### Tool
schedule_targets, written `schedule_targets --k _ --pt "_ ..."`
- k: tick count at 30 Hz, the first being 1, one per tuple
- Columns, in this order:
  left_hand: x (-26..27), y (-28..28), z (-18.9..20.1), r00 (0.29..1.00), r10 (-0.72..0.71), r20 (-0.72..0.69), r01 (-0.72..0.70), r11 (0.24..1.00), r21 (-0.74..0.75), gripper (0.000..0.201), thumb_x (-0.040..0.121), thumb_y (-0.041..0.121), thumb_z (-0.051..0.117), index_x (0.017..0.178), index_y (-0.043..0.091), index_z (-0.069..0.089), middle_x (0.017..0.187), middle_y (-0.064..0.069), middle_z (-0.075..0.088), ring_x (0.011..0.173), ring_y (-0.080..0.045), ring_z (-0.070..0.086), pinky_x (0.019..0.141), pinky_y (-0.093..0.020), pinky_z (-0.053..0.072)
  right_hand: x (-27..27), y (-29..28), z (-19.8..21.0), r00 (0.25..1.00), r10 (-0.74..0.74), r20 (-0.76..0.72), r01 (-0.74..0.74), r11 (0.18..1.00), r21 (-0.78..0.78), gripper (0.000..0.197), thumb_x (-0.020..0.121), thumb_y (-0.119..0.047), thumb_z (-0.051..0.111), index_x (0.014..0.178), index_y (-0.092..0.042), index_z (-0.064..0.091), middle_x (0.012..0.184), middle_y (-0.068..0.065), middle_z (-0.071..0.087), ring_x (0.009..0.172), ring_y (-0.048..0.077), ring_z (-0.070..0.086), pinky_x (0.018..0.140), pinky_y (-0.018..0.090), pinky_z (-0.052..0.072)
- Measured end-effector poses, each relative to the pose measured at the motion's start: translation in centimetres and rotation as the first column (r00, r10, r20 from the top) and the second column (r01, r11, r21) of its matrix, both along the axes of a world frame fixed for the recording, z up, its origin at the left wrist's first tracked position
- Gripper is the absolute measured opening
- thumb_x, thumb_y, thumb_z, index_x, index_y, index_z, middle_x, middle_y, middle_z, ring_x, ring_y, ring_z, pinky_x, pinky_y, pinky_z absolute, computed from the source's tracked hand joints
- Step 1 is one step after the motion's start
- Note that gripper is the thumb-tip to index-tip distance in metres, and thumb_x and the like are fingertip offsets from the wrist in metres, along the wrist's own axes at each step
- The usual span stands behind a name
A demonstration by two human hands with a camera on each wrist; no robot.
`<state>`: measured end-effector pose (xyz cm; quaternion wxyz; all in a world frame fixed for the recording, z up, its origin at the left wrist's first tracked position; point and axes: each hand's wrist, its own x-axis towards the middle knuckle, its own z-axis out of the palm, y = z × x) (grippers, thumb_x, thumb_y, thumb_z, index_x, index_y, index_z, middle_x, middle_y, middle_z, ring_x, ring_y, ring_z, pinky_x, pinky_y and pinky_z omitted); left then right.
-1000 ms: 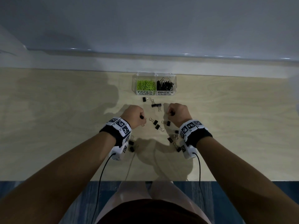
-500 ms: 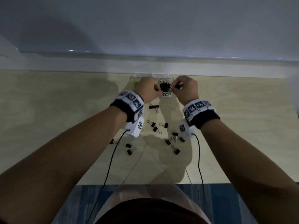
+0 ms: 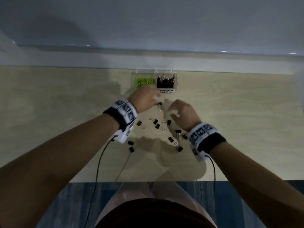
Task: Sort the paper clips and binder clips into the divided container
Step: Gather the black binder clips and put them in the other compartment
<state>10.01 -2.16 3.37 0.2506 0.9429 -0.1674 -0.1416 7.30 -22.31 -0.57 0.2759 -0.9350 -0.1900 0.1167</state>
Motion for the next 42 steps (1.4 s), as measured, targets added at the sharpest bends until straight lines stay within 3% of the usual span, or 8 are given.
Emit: schedule_targets --k 5,7,12,18,24,27,30,42 --pt "-5.8 3.8 -3.3 0.946 -0.172 -0.274 0.212 0.97 0.122 0.032 0.083 0.016 0.066 0.115 0.017 0.062 0.115 0.001 0.057 0.105 -0.015 0.052 0.094 -0.028 0.041 -3.9 1.2 -1.6 0.995 0.095 -0.032 -0.096 0.995 -0.033 0.027 0.087 -0.019 0.045 0.082 -0.006 0.068 0.091 0.015 0.061 0.079 0.035 0.057 0.068 0.041 0.053" --pt "-6.4 4.1 -4.3 0.949 -0.172 -0.265 0.211 0.969 0.126 0.031 0.083 0.01 0.063 0.114 0.014 0.062 0.114 -0.003 0.056 0.107 -0.019 0.05 0.093 -0.029 0.039 -4.2 1.7 -1.8 0.996 0.09 0.003 -0.09 0.996 -0.019 0.036 0.087 -0.023 0.039 0.081 -0.001 0.067 0.088 0.02 0.061 0.074 0.038 0.056 0.06 0.042 0.052" --pt "-6.3 3.6 -4.8 0.979 -0.093 -0.183 0.102 0.994 0.037 0.03 0.085 0.009 0.058 0.115 0.012 0.061 0.107 -0.008 0.057 0.097 -0.023 0.054 0.085 -0.031 0.044 -3.7 2.5 -1.6 0.999 -0.036 -0.041 0.035 0.999 -0.014 0.019 0.08 -0.001 0.058 0.096 -0.004 0.067 0.095 0.016 0.057 0.085 0.036 0.055 0.07 0.045 0.052" --pt "-5.2 0.9 -4.5 0.989 -0.009 -0.149 -0.016 0.986 -0.167 0.039 0.083 0.01 0.062 0.122 0.013 0.057 0.117 -0.008 0.061 0.102 -0.019 0.058 0.089 -0.033 0.05 -6.0 4.6 -1.9 0.994 0.113 0.002 -0.113 0.994 0.0 0.034 0.083 -0.023 0.043 0.09 -0.008 0.072 0.086 0.019 0.06 0.076 0.038 0.054 0.062 0.041 0.05" --pt "-4.8 -0.5 -4.4 0.971 -0.211 -0.112 0.209 0.978 -0.027 0.03 0.082 0.01 0.064 0.112 0.013 0.063 0.113 -0.003 0.061 0.102 -0.019 0.056 0.084 -0.019 0.035 -7.3 3.7 -2.8 0.991 0.056 0.119 -0.052 0.998 -0.041 0.033 0.083 -0.024 0.044 0.079 -0.008 0.072 0.081 0.013 0.061 0.066 0.031 0.053 0.053 0.032 0.048" --pt "-4.9 -0.4 -4.6 0.967 -0.243 -0.083 0.247 0.968 0.049 0.028 0.086 0.012 0.058 0.114 0.013 0.062 0.115 -0.003 0.059 0.105 -0.021 0.054 0.086 -0.024 0.035 -7.6 2.9 -2.7 0.992 0.037 0.117 -0.031 0.998 -0.05 0.009 0.081 -0.012 0.063 0.077 -0.006 0.069 0.074 0.014 0.058 0.061 0.031 0.052 0.048 0.034 0.046" --pt "-4.8 -0.1 -5.1 0.963 -0.249 -0.101 0.261 0.958 0.121 0.027 0.088 0.014 0.053 0.114 0.011 0.06 0.115 -0.006 0.056 0.105 -0.025 0.052 0.085 -0.03 0.037 -7.0 1.5 -3.2 0.995 -0.011 0.099 0.011 1.0 0.003 0.021 0.082 -0.016 0.059 0.068 -0.004 0.068 0.074 0.015 0.059 0.061 0.033 0.055 0.049 0.034 0.05" --pt "4.3 -2.0 0.3 0.977 0.194 0.091 -0.171 0.962 -0.212 0.024 0.082 0.013 0.066 0.105 0.01 0.063 0.099 -0.007 0.065 0.089 -0.019 0.061 0.084 -0.033 0.052 7.9 2.2 2.8 0.941 -0.277 0.193 0.257 0.959 0.122 0.01 0.074 -0.001 0.067 0.081 -0.006 0.07 0.084 0.013 0.065 0.071 0.023 0.06 0.068 0.027 0.049"
